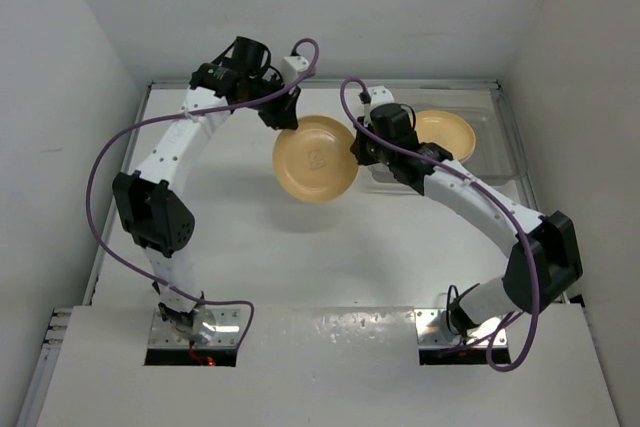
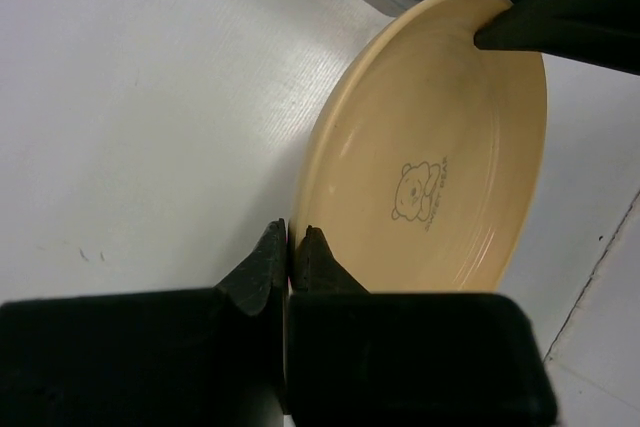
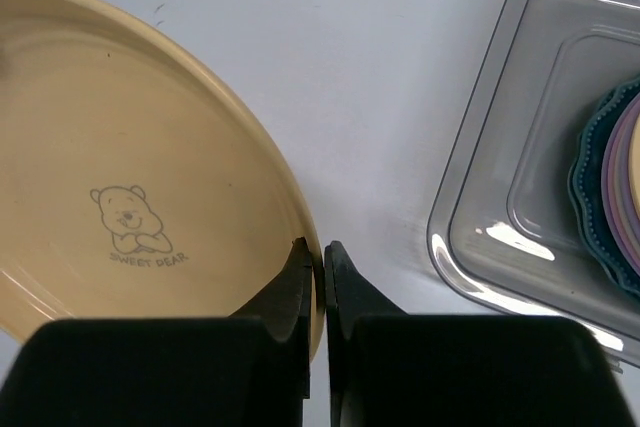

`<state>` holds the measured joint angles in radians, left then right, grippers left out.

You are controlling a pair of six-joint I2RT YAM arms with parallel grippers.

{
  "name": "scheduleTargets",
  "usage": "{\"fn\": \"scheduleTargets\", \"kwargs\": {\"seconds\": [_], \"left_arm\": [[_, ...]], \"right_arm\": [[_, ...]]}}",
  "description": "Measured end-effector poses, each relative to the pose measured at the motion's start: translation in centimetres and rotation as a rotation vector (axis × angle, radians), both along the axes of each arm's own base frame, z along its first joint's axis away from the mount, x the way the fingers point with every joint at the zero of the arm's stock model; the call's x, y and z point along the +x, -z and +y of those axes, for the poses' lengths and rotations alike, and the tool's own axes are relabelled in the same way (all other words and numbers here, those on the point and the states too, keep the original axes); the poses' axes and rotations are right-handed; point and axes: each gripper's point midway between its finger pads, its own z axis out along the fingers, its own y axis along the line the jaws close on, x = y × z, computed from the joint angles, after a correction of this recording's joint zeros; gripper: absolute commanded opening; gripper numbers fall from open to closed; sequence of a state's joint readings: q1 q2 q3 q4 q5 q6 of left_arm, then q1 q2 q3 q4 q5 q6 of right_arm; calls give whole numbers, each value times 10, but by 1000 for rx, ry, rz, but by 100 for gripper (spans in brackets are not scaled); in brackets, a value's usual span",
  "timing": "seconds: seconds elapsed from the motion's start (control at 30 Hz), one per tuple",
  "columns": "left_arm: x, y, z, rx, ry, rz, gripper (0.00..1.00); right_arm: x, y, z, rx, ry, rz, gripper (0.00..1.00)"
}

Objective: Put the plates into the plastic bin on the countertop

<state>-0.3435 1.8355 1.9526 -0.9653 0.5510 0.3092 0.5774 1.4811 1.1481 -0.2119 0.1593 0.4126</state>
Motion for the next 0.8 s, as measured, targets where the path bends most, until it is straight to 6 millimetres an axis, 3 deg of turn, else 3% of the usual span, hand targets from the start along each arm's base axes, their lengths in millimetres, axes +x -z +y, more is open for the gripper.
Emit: {"fn": "scheduleTargets", "kwargs": {"seconds": [0.07, 0.1, 0.17, 0.2, 0.23, 0.3, 0.47, 0.6, 0.8], "left_arm": [[-1, 0, -1, -4, 7, -1, 0], [-1, -1, -1, -6, 9, 0, 29], [-1, -1, -2, -9, 19, -5, 64], [-2, -1, -4, -13, 21, -2, 92], [-3, -1, -4, -15, 22, 1, 100], [-3, -1, -5, -18, 12, 7, 100], [6, -4, -2, -33, -44, 8, 100], [16, 1, 13, -25, -111, 17, 100], [21, 31, 39, 17, -186, 79, 100]], "right_arm": [[-2, 1, -1, 8, 2, -1, 0], [-2, 0, -2, 13, 4, -4, 0], [-3, 0, -5, 24, 12, -7, 0], [-3, -1, -7, 35, 17, -3, 0], [-2, -2, -11, 50, 33, -1, 0], [4, -4, -26, 91, 84, 1, 0], [25, -14, -96, 186, 320, -14, 0], [35, -13, -178, 256, 627, 3, 0], [26, 19, -291, 266, 1030, 97, 0]]}}
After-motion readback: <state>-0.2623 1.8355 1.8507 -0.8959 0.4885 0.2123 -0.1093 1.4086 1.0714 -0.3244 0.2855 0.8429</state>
